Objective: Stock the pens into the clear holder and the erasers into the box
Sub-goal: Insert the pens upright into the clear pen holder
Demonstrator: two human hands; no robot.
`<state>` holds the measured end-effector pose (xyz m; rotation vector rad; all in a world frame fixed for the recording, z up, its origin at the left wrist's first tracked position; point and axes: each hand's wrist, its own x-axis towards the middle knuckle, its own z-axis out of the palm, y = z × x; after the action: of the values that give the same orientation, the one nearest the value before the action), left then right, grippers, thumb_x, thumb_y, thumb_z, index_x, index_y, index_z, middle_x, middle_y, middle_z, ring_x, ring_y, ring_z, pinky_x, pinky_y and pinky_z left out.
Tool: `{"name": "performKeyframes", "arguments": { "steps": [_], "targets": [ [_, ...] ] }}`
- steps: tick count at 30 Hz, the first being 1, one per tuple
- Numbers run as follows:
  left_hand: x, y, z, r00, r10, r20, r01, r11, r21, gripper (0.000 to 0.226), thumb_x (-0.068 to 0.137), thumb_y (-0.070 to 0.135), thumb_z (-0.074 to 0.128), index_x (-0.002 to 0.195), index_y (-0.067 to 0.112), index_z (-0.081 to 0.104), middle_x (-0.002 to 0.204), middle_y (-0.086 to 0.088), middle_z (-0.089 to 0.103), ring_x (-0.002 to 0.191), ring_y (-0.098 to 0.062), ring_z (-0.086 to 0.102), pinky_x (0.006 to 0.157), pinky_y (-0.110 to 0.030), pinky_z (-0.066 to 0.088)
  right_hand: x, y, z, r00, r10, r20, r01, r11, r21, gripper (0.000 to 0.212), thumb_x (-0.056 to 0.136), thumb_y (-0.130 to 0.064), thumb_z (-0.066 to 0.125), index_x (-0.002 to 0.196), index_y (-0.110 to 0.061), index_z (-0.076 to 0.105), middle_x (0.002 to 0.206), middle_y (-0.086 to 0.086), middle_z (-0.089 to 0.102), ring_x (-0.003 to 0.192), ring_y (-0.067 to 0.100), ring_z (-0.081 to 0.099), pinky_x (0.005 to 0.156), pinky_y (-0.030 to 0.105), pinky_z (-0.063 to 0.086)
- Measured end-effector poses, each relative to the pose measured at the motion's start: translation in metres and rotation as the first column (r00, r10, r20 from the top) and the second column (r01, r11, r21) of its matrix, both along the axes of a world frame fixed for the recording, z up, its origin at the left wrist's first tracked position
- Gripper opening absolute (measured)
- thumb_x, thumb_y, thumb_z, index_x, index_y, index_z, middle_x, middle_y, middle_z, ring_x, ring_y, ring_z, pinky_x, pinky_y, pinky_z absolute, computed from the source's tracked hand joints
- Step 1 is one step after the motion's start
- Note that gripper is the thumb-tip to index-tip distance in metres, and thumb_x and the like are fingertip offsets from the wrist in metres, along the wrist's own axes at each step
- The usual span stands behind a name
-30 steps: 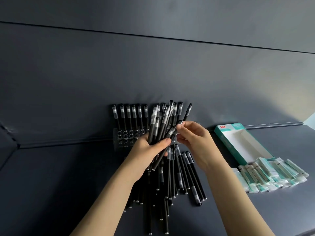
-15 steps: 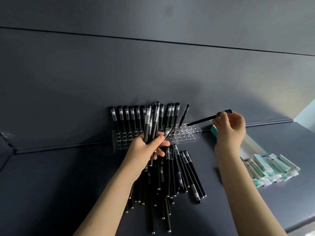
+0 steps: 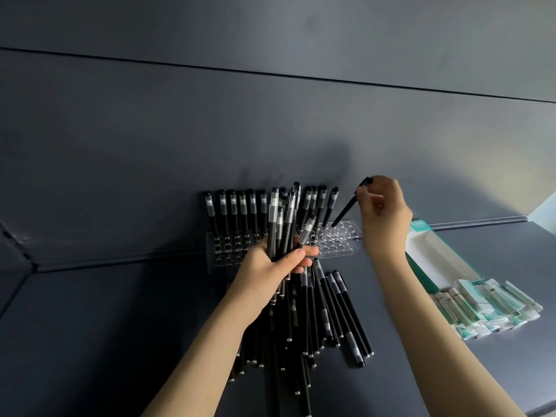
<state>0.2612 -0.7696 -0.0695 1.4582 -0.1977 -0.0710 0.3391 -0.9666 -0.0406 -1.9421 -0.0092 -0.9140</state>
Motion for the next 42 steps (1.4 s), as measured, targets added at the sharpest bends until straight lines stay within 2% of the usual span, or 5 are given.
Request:
{"name": "performKeyframes", "arguments": {
  "steps": [16,21,28,35,42],
  "targets": [
    [-0.001,-0.003,-0.001,0.997,-0.006,-0.071,0.000,0.997,-0.079,0.015,0.098,0.017,0.055,0.111,0.010,0.060,0.102,-0.003,0.075,0.071,-0.021,0.069,0.056,-0.027,0.049,0.016,0.009,-0.021,0.992,0.048,-0.119,-0.078,0.961,-0.264,0.029,0.091,-0.012,0.066,0.119,-0.017,0.059,0.095,-0.005,0.061,0.071,0.013,0.062,0.075,0.040,0.056],
    [0.000,-0.004,-0.001,0.999,0.007,-0.039,-0.010,0.997,-0.073,0.011,0.099,0.014,0.053,0.106,0.008,0.060,0.102,-0.003,0.075,0.067,-0.016,0.065,0.055,-0.025,0.045,0.003,0.008,-0.015,0.997,0.042,-0.064,-0.058,0.960,-0.274,0.035,0.093,-0.023,0.067,0.126,-0.020,0.057,0.107,-0.001,0.060,0.084,0.015,0.061,0.074,0.033,0.055],
    [-0.001,-0.008,-0.002,0.999,0.046,-0.002,-0.046,0.994,-0.098,0.012,0.097,0.011,0.055,0.103,0.013,0.066,0.094,-0.005,0.076,0.071,-0.016,0.069,0.059,-0.024,0.051,-0.057,0.025,0.006,0.796,0.543,-0.266,-0.477,0.834,0.278,0.014,0.088,-0.029,0.067,0.093,-0.017,0.071,0.079,0.001,0.067,0.076,0.010,0.058,0.074,0.025,0.050],
    [-0.003,-0.013,-0.004,1.000,-0.003,-0.013,0.001,0.994,-0.112,0.016,0.097,0.009,0.055,0.110,0.007,0.065,0.093,-0.010,0.076,0.077,-0.024,0.073,0.063,-0.028,0.056,-0.055,0.017,-0.001,0.678,0.714,-0.175,-0.541,0.646,0.538,0.024,0.077,-0.030,0.077,0.091,-0.014,0.065,0.100,0.015,0.073,0.091,0.017,0.064,0.085,0.028,0.050],
    [-0.002,-0.006,-0.003,0.995,0.033,-0.091,-0.042,0.994,-0.102,0.018,0.095,0.022,0.059,0.108,0.011,0.064,0.096,-0.003,0.076,0.075,-0.024,0.072,0.059,-0.028,0.057,-0.032,-0.011,0.006,0.850,0.523,0.071,-0.390,0.531,0.752,0.032,0.064,-0.022,0.083,0.086,-0.014,0.062,0.075,0.003,0.065,0.063,0.009,0.061,0.063,0.019,0.053]
  ]
}}
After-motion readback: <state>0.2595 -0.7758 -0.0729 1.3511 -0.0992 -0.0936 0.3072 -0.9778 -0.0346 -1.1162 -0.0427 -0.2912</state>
